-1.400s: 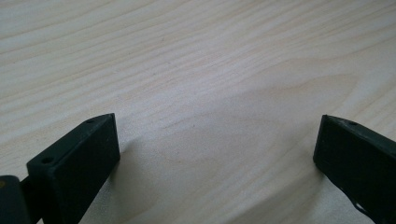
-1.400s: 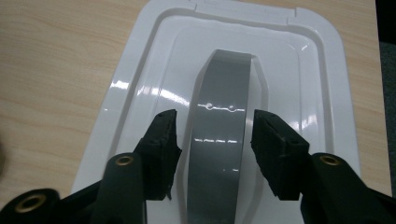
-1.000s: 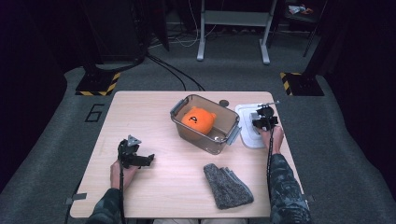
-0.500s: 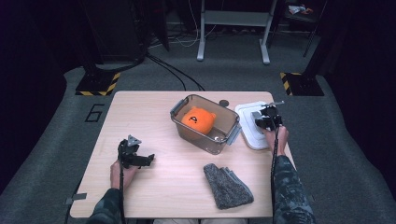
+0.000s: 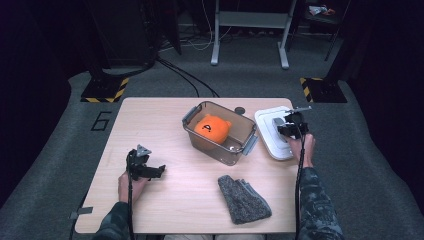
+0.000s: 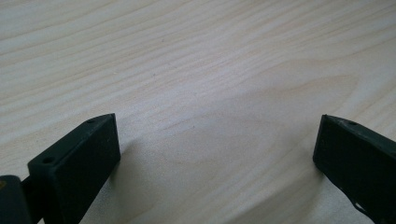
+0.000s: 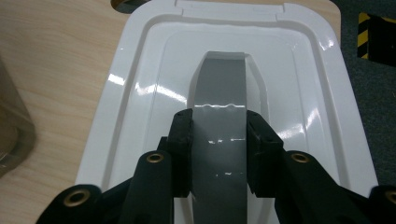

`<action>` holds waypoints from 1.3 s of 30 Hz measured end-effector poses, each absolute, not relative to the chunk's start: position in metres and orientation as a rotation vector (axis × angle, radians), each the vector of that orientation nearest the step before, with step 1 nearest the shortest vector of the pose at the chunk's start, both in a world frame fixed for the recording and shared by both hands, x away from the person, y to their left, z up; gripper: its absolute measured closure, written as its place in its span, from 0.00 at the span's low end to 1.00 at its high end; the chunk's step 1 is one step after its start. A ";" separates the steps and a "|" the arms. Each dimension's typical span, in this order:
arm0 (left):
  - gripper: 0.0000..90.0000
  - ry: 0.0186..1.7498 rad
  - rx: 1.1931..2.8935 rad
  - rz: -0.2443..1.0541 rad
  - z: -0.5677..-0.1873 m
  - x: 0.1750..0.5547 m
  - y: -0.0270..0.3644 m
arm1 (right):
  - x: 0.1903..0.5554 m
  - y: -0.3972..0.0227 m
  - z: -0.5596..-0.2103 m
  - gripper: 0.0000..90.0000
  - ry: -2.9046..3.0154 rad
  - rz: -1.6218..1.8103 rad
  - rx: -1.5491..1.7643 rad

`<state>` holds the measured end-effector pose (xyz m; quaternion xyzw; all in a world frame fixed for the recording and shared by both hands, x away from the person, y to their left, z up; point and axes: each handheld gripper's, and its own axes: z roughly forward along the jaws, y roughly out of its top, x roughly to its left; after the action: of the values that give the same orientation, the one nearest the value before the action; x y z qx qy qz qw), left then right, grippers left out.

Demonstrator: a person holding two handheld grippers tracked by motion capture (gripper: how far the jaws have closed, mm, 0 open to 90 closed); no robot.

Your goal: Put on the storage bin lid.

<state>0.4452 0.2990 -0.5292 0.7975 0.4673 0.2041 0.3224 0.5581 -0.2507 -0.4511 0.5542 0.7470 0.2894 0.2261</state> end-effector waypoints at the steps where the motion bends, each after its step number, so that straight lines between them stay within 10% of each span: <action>1: 0.00 1.227 2.094 0.536 -0.529 0.445 0.299 | 0.558 -0.251 -0.449 0.74 2.061 0.800 1.517; 39: 0.00 1.239 2.063 0.549 -0.531 0.445 0.297 | 0.555 -0.267 -0.371 0.74 2.064 0.840 1.419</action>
<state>0.4453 0.2975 -0.5305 0.7888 0.4738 0.2100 0.3305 0.5551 -0.2669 -0.3714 0.5204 0.7572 0.3079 0.2472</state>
